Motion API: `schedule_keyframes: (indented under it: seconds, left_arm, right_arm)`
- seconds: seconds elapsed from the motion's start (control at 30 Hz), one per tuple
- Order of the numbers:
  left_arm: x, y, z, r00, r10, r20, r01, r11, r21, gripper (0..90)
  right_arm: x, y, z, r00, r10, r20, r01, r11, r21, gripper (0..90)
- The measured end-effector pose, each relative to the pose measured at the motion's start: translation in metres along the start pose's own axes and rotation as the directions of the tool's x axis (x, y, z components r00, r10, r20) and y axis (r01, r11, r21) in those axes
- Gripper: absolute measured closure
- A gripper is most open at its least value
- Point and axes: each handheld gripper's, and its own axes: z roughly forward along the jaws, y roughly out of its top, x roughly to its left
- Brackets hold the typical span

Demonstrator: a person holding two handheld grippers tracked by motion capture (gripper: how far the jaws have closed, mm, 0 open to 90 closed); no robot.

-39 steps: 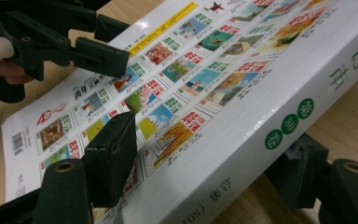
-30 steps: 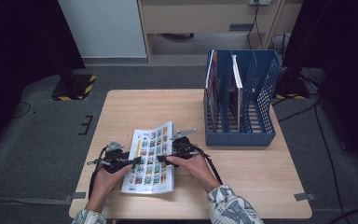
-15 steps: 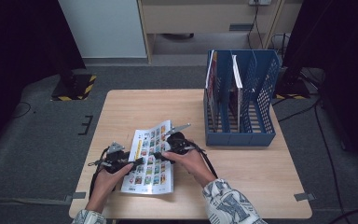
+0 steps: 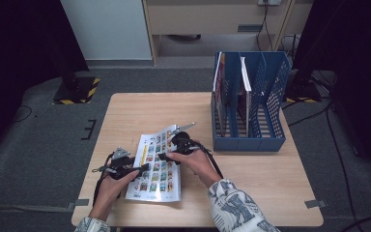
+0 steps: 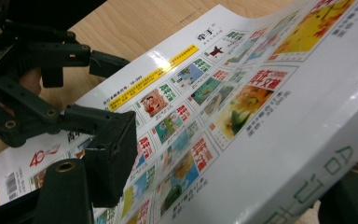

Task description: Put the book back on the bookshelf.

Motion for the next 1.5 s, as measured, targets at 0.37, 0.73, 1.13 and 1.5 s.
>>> schedule_keyframes:
  seconds: [0.37,0.73,1.13,1.5]
  left_arm:
    - [-0.002,0.002,-0.002,0.9994,-0.029,-0.017,0.029,0.9996,0.006,37.1]
    - [-0.008,0.004,-0.003,0.9996,-0.019,-0.020,0.019,0.9998,0.000,44.2]
    - [-0.006,0.012,-0.009,0.9988,-0.047,0.011,0.048,0.9954,-0.084,37.4]
    - [-0.016,0.010,0.002,0.9988,0.020,0.045,-0.018,0.9989,-0.042,28.5]
  right_arm:
    - [0.001,0.007,0.009,0.9999,0.010,-0.008,-0.010,1.000,0.004,27.7]
    - [-0.012,0.013,0.006,0.9940,0.101,0.042,-0.099,0.994,-0.044,61.6]
    - [-0.003,0.015,-0.009,0.9953,0.014,0.096,-0.003,0.994,-0.112,70.2]
    - [0.003,0.007,-0.031,0.9897,-0.018,0.142,0.047,0.978,-0.204,70.8]
